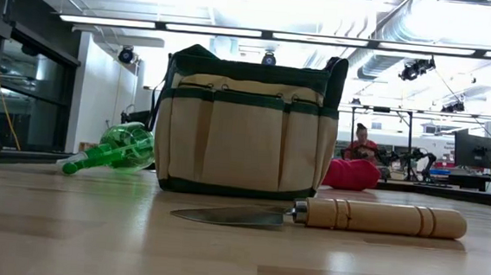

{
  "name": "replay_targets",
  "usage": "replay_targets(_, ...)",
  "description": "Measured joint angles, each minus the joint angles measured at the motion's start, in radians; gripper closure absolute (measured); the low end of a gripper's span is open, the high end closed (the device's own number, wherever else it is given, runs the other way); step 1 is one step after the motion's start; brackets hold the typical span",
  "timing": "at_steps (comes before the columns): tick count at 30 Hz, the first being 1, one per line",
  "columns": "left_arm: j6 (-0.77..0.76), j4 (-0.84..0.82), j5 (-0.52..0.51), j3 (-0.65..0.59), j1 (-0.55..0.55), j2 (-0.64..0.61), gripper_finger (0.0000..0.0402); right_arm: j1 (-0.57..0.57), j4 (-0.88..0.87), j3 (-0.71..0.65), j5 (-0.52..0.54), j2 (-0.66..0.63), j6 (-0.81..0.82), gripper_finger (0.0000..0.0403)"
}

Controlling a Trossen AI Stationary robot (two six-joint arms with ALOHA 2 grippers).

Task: Pick & Place Garden tools in Gardening bag
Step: Put the brown hand rake into the gardening bag

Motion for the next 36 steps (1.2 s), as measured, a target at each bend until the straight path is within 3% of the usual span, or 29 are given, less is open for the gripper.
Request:
replay_targets(8, 0.005, -0.048, -0.045, 0.000, -0.045, -0.001, 0.0337, -0.010, -0.001, -0.001, -0.008, -0.001, 0.008, 0.0345)
replay_targets(19, -0.025, -0.055, -0.109, 0.000, -0.073, -0.001, 0.0337, -0.010, -0.017, -0.001, -0.015, -0.001, -0.023, 0.0336)
replay_targets(36, -0.111, -0.057, -0.121, -0.001, -0.075, -0.009, 0.0337, -0.014, -0.029, 0.000, -0.172, -0.003, -0.092, 0.0312)
